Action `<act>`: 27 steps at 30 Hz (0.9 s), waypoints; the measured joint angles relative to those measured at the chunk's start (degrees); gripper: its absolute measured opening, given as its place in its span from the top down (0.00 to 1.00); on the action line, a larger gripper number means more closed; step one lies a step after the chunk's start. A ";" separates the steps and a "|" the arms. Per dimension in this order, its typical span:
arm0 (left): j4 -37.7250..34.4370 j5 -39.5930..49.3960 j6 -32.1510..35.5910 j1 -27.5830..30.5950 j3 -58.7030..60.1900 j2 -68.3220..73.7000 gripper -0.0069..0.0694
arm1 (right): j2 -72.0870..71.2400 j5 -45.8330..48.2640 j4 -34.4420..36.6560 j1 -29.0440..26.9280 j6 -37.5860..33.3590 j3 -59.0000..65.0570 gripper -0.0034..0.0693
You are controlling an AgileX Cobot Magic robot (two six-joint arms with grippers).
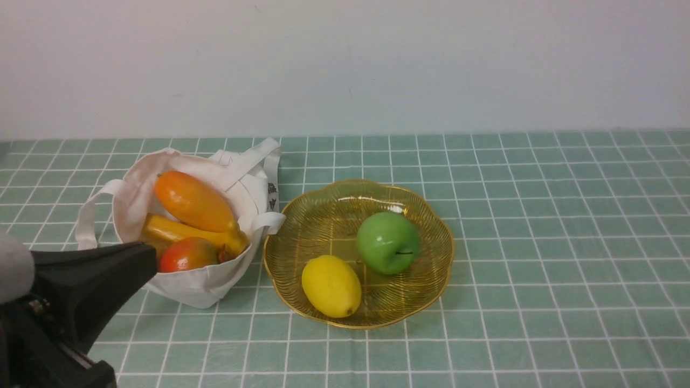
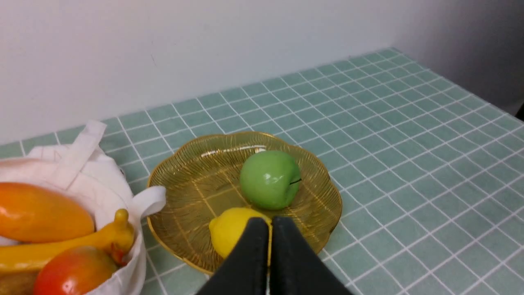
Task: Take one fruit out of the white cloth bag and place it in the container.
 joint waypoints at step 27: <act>15.57 -1.69 -13.02 24.00 27.03 -26.59 0.92 | 0.00 0.00 0.00 0.00 0.00 0.00 0.97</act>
